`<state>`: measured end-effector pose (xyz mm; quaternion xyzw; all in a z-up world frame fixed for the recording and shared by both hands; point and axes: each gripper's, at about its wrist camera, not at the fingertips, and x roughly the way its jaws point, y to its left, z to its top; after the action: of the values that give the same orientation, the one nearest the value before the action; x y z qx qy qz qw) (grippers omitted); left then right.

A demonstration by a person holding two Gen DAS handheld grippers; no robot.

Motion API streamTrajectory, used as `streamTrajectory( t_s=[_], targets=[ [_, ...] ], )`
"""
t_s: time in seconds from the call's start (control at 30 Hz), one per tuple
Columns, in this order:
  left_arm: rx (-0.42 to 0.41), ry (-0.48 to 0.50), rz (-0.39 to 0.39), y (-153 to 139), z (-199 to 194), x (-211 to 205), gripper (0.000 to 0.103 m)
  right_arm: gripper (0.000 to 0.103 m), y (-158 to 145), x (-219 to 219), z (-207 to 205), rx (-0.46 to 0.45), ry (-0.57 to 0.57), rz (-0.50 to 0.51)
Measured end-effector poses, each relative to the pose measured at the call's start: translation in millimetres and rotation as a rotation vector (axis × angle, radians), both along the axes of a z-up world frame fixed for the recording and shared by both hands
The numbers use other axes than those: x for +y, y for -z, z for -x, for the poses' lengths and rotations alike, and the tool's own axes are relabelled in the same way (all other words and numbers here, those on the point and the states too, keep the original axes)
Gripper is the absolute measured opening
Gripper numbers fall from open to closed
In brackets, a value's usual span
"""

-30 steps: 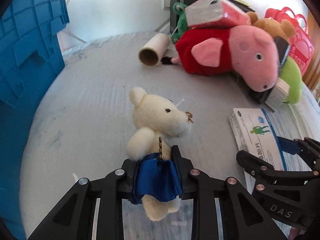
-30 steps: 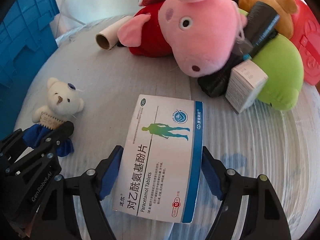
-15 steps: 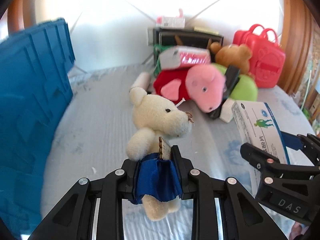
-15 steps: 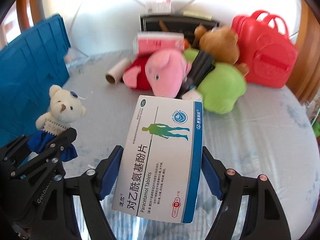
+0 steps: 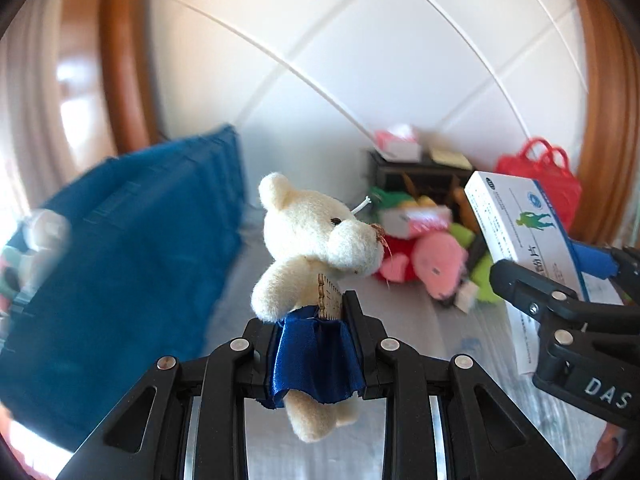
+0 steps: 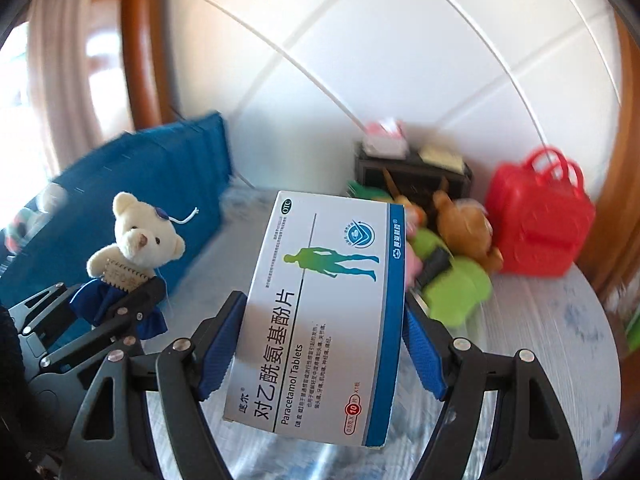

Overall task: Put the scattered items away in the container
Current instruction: 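Carry bear and paracetamol box into the blue crate and open both grippers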

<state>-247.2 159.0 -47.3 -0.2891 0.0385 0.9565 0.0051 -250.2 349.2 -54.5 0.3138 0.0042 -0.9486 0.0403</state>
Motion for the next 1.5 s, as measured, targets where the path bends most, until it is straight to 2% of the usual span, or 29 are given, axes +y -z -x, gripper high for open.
streamTrajectory(
  t_s=[0.17, 0.27, 0.43, 0.6, 0.77, 0.9, 1.0, 1.17, 1.27, 1.33, 1.4, 1.5],
  targets=[
    [0.082, -0.081, 0.002, -42, -14, -61, 0.027, 0.075, -31, -56, 1, 0.046, -0.097, 0.003],
    [0.121, -0.133, 0.012, -65, -18, -112, 0.027, 0.075, -52, -97, 5, 0.077, -0.163, 0.052],
    [0.140, -0.244, 0.045, -83, -21, -216, 0.027, 0.075, -78, -198, 17, 0.108, -0.300, 0.113],
    [0.112, -0.355, 0.081, -85, -10, -317, 0.027, 0.076, -75, -298, 36, 0.077, -0.404, 0.127],
    [-0.012, -0.417, 0.057, -63, 13, -386, 0.027, 0.075, -53, -373, 53, -0.024, -0.448, 0.081],
    [-0.128, -0.415, 0.044, -33, 30, -407, 0.029, 0.075, -32, -398, 72, -0.112, -0.417, 0.023],
    [-0.152, -0.403, 0.014, -22, 33, -414, 0.034, 0.075, -29, -401, 76, -0.128, -0.397, -0.007],
    [-0.133, -0.396, 0.008, -18, 24, -418, 0.063, 0.078, -20, -401, 75, -0.153, -0.379, -0.037],
    [-0.115, -0.397, 0.030, -19, 17, -416, 0.075, 0.083, -17, -400, 73, -0.156, -0.382, -0.047],
    [-0.094, -0.384, 0.022, -20, 9, -415, 0.081, 0.089, -19, -399, 68, -0.145, -0.382, -0.048],
    [-0.073, -0.373, 0.008, -22, 2, -416, 0.082, 0.103, -22, -398, 63, -0.128, -0.375, -0.048],
    [-0.035, -0.357, 0.001, -29, -8, -416, 0.084, 0.103, -31, -394, 55, -0.101, -0.369, -0.039]
  ],
)
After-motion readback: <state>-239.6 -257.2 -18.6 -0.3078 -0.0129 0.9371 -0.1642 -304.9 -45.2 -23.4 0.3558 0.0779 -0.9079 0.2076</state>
